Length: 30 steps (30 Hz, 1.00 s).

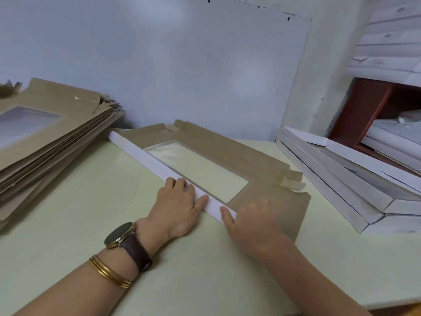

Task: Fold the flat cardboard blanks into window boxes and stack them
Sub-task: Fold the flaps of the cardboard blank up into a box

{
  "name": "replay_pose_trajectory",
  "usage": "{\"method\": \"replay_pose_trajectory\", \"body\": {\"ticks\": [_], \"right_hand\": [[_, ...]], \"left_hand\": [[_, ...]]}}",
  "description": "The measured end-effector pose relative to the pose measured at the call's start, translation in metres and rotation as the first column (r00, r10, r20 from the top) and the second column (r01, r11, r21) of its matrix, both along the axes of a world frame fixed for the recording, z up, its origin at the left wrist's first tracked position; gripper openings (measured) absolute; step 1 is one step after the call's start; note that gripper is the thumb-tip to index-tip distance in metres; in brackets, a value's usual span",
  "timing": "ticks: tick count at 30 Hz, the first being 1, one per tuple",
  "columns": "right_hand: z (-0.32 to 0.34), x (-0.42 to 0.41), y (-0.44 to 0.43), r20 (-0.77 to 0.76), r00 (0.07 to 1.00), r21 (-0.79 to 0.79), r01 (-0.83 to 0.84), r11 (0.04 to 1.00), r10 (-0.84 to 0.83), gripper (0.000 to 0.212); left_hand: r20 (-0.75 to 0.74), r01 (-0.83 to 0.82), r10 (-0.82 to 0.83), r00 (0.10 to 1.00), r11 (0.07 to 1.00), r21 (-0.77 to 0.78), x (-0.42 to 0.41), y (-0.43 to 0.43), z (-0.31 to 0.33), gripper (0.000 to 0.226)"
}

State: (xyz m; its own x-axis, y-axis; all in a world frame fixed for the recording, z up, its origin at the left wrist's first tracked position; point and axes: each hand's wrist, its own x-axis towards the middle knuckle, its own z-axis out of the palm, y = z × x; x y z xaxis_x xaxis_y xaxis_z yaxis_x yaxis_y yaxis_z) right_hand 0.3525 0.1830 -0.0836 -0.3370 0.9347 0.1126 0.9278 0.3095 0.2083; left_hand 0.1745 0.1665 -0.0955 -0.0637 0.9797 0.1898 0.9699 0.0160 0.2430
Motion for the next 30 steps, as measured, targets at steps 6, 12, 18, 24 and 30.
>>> {"method": "replay_pose_trajectory", "body": {"ticks": [6,12,18,24,30], "right_hand": [[0.004,-0.014,-0.008,-0.082,0.988,0.089,-0.12,0.989,0.127,0.064],[0.016,-0.019,-0.029,-0.061,0.976,0.316,-0.178,0.932,0.207,0.048],[0.014,-0.022,-0.046,-0.008,0.938,0.339,-0.322,0.884,0.345,0.047],[0.026,-0.021,-0.055,-0.08,0.842,0.092,-0.527,0.845,0.534,0.057],[0.026,-0.024,-0.067,-0.091,0.797,0.115,-0.587,0.802,0.597,0.05]], "left_hand": [[0.033,-0.038,0.04,0.999,0.998,-0.056,0.002,0.002,0.0,0.049],[0.053,-0.075,0.077,0.996,0.996,-0.049,0.007,0.004,0.0,0.06],[0.117,-0.093,0.102,0.988,0.993,-0.079,0.002,0.002,0.005,0.044],[-0.009,-0.123,0.124,0.992,0.976,-0.18,-0.006,0.004,0.013,0.024],[-0.207,-0.079,0.043,0.977,0.982,-0.171,-0.011,0.003,0.013,0.021]]}}
